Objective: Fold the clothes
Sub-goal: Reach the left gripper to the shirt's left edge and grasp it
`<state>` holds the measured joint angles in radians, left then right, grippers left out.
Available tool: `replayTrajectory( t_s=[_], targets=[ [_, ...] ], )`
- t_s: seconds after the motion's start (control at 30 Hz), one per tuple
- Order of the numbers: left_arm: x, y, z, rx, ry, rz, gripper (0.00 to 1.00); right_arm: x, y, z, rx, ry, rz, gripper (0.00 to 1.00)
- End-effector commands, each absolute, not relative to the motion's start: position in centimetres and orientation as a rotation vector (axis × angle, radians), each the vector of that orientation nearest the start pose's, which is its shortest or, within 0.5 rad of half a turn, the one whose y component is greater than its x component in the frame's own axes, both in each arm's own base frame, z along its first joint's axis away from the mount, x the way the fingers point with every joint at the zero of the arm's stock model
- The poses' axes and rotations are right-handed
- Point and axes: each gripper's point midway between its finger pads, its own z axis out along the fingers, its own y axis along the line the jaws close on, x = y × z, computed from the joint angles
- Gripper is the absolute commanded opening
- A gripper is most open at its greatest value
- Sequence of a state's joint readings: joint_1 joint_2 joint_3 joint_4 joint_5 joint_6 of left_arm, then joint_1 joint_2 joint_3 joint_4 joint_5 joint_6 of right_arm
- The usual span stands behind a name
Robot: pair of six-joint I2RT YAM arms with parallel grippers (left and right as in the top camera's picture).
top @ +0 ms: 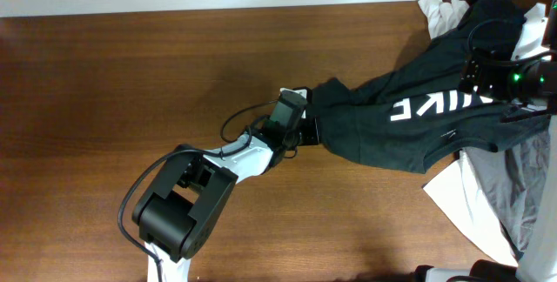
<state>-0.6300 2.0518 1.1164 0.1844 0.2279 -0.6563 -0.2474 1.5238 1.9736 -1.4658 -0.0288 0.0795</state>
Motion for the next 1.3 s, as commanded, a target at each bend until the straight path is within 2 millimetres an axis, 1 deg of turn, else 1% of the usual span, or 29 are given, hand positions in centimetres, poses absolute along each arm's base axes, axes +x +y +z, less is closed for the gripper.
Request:
replayTrajectory(
  t_s=[0.0,0.07,0.1,0.13,0.17,0.27,0.33,0.37,0.4,0.43,0.47,0.5,0.53,0.57,0.6,0.63,0.67,0.7,0.73,0.8,0.9,1.0,1.07,1.13,1.23,1.27],
  targets=[
    [39.8,-32.8,2.3,0.136,2.446,-0.835,0.01,32.0,-7.4,33.6,0.414,2.531,-0.008,0.99],
    [40.4,-31.5,3.4,0.175,2.429,-0.794,0.01,32.0,-7.4,33.6,0.414,2.531,-0.008,0.99],
    [40.7,-30.4,4.2,0.176,2.43,-0.764,0.01,32.0,-7.4,33.6,0.414,2.53,-0.008,0.99],
    [41.1,-29.2,4.8,0.148,2.434,-0.736,0.01,32.0,-7.4,33.6,0.414,2.531,-0.008,0.99],
    [41.7,-27.4,5.7,0.105,2.439,-0.699,0.0,32.0,-7.4,33.6,0.414,2.531,-0.008,0.99],
    [43.6,-22.5,9.0,-0.017,2.4,-0.658,0.0,32.0,-7.4,33.6,0.414,2.53,-0.008,0.99],
    [44.4,-20.5,10.5,-0.064,2.368,-0.647,0.0,32.0,-7.4,33.5,0.414,2.531,-0.008,0.99],
    [44.7,-20.0,11.0,-0.077,2.355,-0.648,0.0,32.0,-7.4,33.5,0.414,2.531,-0.008,0.99],
    [44.6,-20.1,11.2,-0.069,2.354,-0.68,0.0,32.0,-7.4,33.5,0.414,2.531,-0.008,0.99],
    [43.2,-21.2,10.3,-0.056,2.419,-0.738,0.2,32.0,-7.4,33.5,0.414,2.531,-0.008,0.99],
    [42.4,-21.6,9.6,-0.066,2.457,-0.741,0.32,32.0,-7.4,33.5,0.414,2.531,-0.008,0.99],
    [41.5,-22.2,8.7,-0.061,2.501,-0.74,0.38,32.0,-7.4,33.5,0.414,2.531,-0.008,0.99],
    [40.9,-22.8,8.1,-0.045,2.526,-0.739,0.39,32.0,-7.4,33.5,0.414,2.531,-0.008,0.99],
    [39.5,-24.6,6.6,-0.024,2.578,-0.751,0.44,32.0,-7.4,33.5,0.414,2.531,-0.008,0.99],
    [38.9,-25.5,5.8,-0.023,2.601,-0.759,0.45,32.0,-7.4,33.6,0.414,2.531,-0.008,0.99],
    [38.1,-26.6,4.5,-0.031,2.636,-0.754,0.44,32.0,-7.4,33.6,0.414,2.531,-0.008,0.99],
    [37.6,-27.0,3.5,-0.059,2.662,-0.738,0.44,32.0,-7.4,33.6,0.414,2.531,-0.008,0.99],
    [36.9,-27.5,2.0,-0.123,2.701,-0.714,0.44,32.0,-7.4,33.5,0.414,2.532,-0.007,0.99],
    [36.6,-28.0,1.0,-0.169,2.72,-0.717,0.44,32.0,-7.4,33.5,0.414,2.532,-0.007,0.99],
    [36.5,-29.0,-0.3,-0.199,2.727,-0.741,0.43,32.0,-7.4,33.5,0.412,2.532,-0.002,0.99],
    [36.6,-30.5,-1.4,-0.177,2.704,-0.773,0.39,32.1,-7.3,33.6,0.41,2.531,0.005,0.99],
    [37.0,-32.1,-1.9,-0.142,2.656,-0.819,0.39,32.1,-6.9,33.6,0.403,2.531,0.03,0.99],
    [37.1,-32.7,-2.2,-0.137,2.639,-0.835,0.38,32.1,-6.9,33.6,0.402,2.531,0.03,0.99],
    [37.2,-32.5,-2.6,-0.185,2.647,-0.827,0.39,32.1,-6.9,33.6,0.402,2.531,0.03,0.99],
    [37.2,-32.4,-2.7,-0.188,2.648,-0.822,0.34,32.1,-6.9,33.6,0.402,2.531,0.03,0.99],
    [37.2,-32.4,-2.7,-0.189,2.647,-0.822,0.28,32.1,-6.9,33.6,0.402,2.531,0.03,0.99]
  ],
)
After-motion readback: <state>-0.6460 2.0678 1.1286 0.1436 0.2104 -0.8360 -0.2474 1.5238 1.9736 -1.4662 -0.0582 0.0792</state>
